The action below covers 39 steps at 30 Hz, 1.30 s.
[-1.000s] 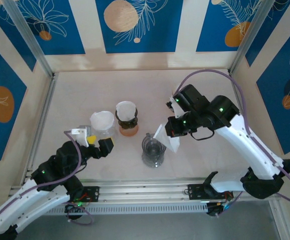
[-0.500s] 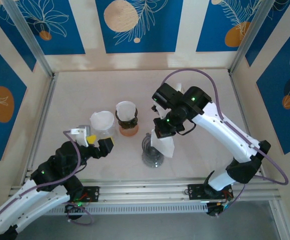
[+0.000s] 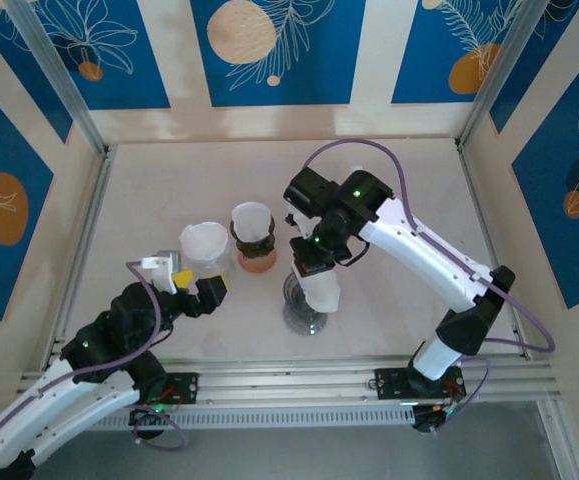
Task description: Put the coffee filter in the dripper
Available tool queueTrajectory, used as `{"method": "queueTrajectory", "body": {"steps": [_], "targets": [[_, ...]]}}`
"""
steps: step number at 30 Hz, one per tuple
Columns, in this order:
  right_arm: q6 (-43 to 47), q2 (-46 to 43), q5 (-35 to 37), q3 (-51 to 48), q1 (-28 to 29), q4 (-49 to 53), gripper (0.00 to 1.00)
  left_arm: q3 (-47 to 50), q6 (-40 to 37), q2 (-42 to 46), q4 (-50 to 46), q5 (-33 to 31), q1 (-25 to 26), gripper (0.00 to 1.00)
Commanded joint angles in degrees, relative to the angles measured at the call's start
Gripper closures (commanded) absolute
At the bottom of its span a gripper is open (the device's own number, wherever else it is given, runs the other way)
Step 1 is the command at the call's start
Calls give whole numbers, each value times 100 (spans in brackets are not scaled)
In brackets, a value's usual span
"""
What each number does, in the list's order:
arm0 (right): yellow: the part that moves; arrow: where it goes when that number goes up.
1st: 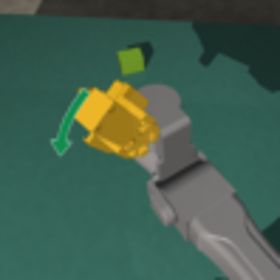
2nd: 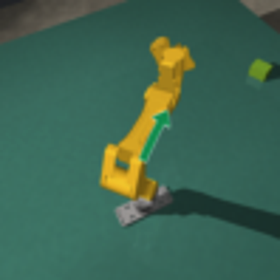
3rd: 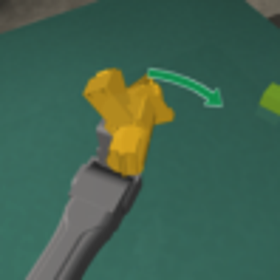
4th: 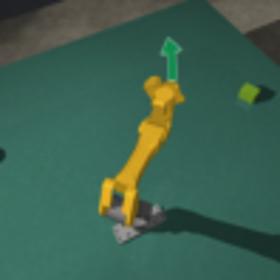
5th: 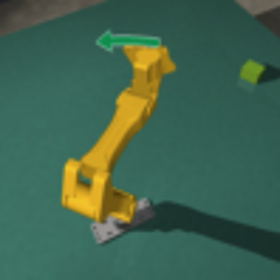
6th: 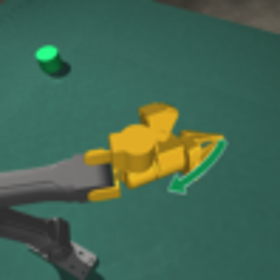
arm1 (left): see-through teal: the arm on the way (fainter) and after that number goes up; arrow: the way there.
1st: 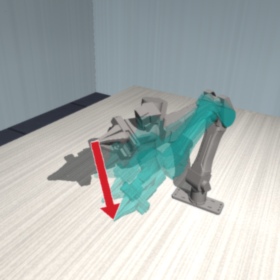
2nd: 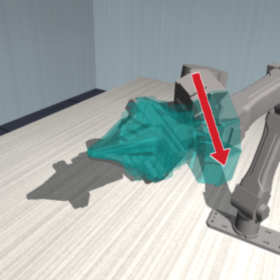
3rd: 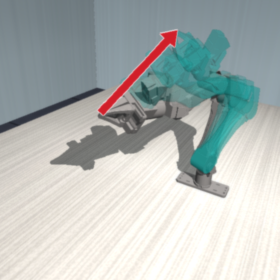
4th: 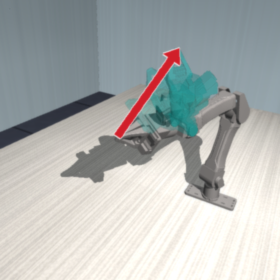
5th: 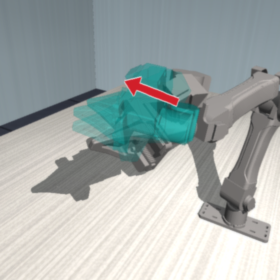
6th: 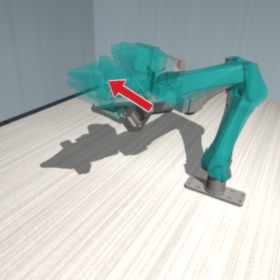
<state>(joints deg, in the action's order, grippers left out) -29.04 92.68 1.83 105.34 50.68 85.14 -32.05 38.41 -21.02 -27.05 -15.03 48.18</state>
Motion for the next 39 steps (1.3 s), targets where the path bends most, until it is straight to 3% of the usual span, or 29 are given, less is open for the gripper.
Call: {"method": "queueTrajectory", "body": {"steps": [1,24,39], "targets": [[135,96,-183,69,56,-52,100,-135,-132,53,95,96,23,0],[36,206,-229,-801,97,-939,100,-108,-113,82,46,130,24,0],[-233,-338,-4,-1233,96,-1407,74,-274,-245,48,57,106,24,0]]}}
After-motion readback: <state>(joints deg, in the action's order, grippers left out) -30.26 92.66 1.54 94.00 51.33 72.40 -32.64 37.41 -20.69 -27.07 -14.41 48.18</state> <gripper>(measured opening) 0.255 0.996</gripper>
